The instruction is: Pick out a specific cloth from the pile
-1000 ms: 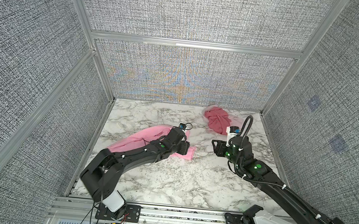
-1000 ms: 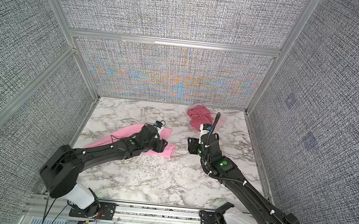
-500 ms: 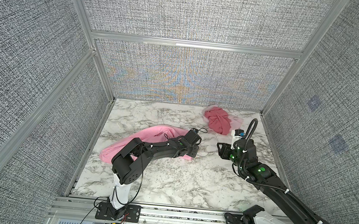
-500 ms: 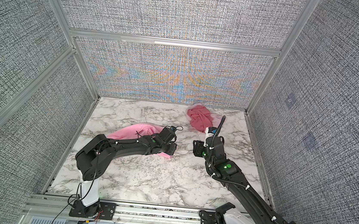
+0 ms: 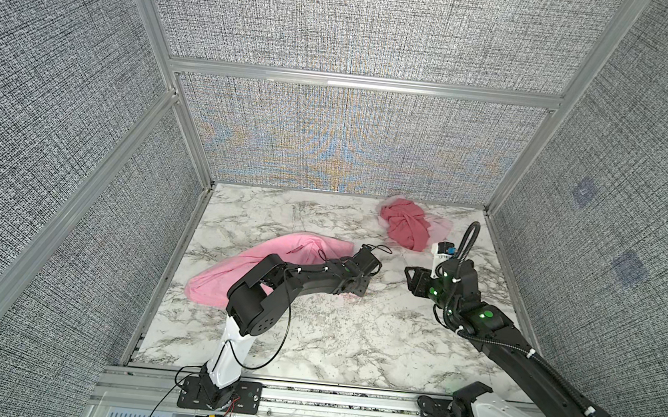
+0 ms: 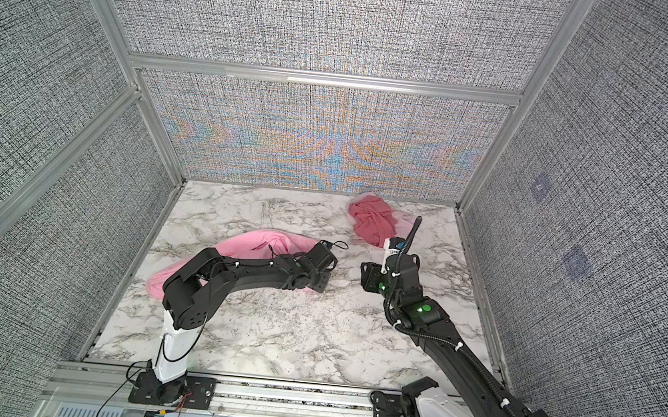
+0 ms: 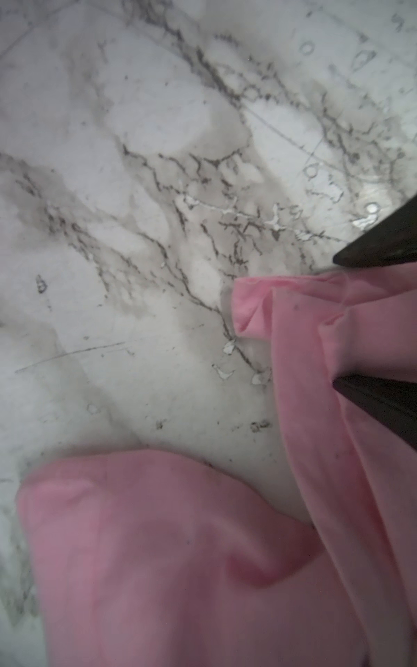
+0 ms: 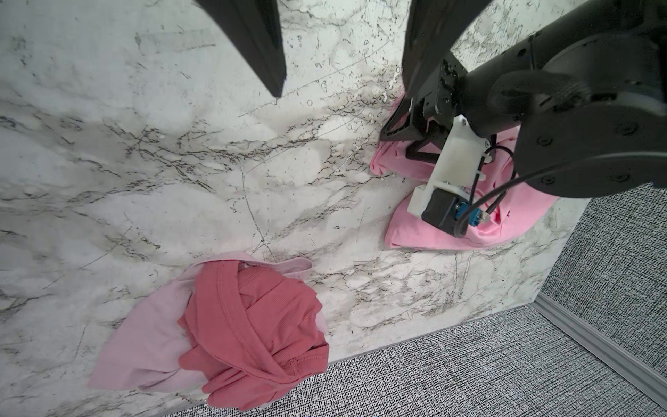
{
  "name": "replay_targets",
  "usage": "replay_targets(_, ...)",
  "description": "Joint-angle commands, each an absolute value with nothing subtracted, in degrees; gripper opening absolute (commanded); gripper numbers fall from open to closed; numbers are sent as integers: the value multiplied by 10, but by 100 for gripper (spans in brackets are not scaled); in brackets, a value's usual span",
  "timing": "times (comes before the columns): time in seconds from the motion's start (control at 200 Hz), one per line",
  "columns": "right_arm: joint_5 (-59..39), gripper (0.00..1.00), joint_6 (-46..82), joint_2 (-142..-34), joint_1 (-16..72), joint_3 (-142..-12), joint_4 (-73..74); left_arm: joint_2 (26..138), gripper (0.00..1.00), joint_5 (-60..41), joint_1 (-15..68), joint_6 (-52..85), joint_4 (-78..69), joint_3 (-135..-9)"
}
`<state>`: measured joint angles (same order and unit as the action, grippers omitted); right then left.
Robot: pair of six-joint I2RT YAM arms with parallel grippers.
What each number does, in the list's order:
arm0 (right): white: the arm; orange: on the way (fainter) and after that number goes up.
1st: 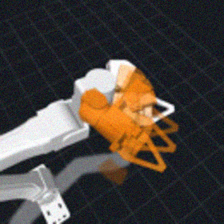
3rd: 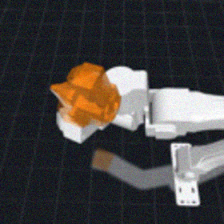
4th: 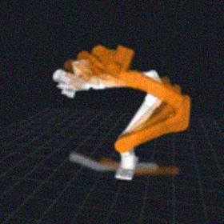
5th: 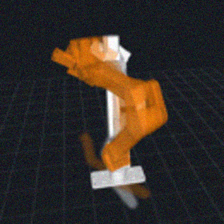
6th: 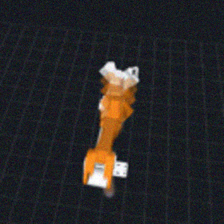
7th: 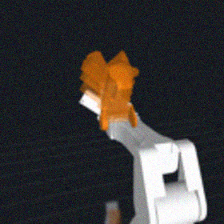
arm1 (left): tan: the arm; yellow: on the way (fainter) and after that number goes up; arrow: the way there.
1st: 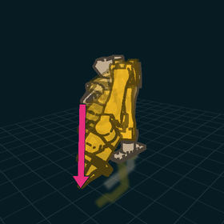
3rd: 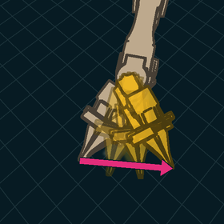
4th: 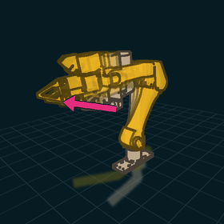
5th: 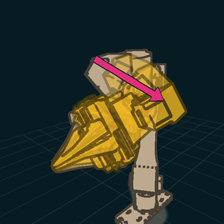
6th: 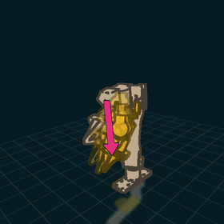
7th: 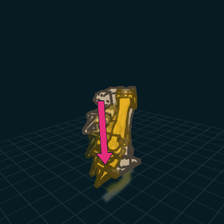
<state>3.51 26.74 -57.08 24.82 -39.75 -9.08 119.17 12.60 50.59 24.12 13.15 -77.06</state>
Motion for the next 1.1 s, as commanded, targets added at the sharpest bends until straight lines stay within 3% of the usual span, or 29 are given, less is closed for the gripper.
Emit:
replay_targets(0.0, 25, 54, 270, -575, 244, -402, -76, 1208, 39, 157, 506, 258, 184, -783)
replay_targets(0.17, 22, 54, 272, -581, 239, -403, -71, 1192, 0, 173, 507, 260, 186, -786)
replay_targets(0.57, 12, 54, 281, -587, 236, -410, -63, 1014, 0, 253, 490, 257, 194, -783)
replay_targets(1.096, -7, 54, 286, -621, 235, -432, -42, 676, 0, 298, 321, 275, 170, -577)
